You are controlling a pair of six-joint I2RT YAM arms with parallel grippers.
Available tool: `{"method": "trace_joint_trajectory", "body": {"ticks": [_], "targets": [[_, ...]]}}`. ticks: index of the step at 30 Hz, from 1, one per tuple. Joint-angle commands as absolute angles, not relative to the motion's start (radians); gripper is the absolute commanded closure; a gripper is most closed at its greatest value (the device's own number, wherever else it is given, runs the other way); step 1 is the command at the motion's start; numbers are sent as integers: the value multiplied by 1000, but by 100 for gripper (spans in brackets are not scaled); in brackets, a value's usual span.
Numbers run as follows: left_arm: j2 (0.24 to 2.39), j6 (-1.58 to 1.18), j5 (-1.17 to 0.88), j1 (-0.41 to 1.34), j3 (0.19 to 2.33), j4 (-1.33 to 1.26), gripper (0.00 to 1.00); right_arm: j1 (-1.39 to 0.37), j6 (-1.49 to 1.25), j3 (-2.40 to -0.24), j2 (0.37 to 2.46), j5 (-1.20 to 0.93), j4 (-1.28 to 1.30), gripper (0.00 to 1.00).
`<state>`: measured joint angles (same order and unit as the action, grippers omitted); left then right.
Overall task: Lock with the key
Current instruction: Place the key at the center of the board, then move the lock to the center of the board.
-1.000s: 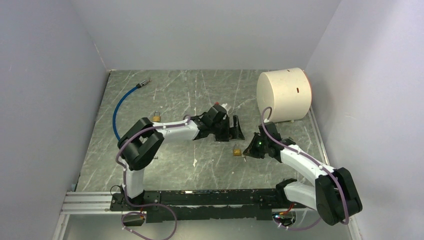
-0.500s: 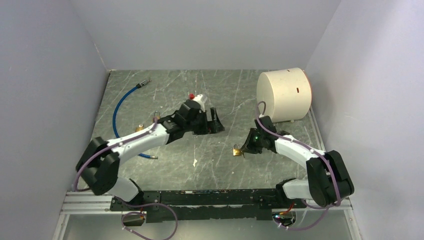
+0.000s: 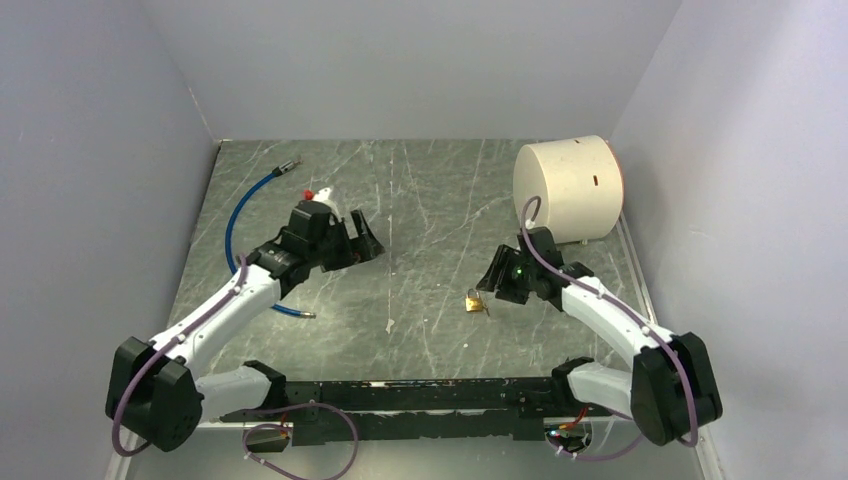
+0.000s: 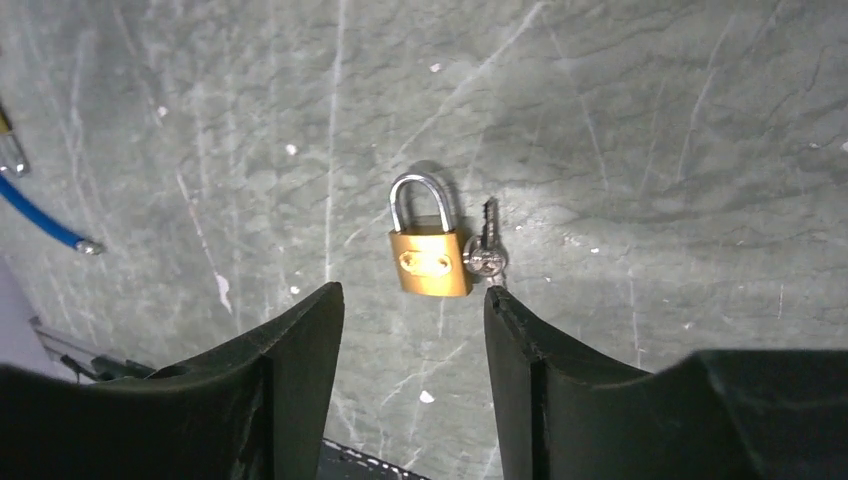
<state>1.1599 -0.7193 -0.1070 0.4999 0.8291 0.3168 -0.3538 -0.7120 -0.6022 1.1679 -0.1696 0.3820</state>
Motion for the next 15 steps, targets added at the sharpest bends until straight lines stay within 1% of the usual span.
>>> {"method": "trace_joint_trajectory", "body": {"ticks": [1,3,6,7,8,9,12,15], "targets": [[1165,-656,-127,397,838,420,6,-351,-741,-609,1083,-222,385,41],[1202,-632,-105,352,869,481,6,-351,-751,-586,1044,-262,363,35],[1273,-601,-20,284,920,552,6,-350,-783,-553,994,-315,331,28],[1294,-583,-20,257,932,549,6,-350,-791,-543,981,-330,322,22],[1316,-565,-30,229,951,542,6,-350,-797,-529,967,-345,312,14],[1340,-548,-41,202,967,534,6,-351,-802,-522,960,-353,302,10],[1432,-505,-31,127,1043,552,6,-350,-816,-517,958,-372,298,9],[1521,-464,11,97,1119,548,9,-351,-822,-518,960,-375,297,9]]}}
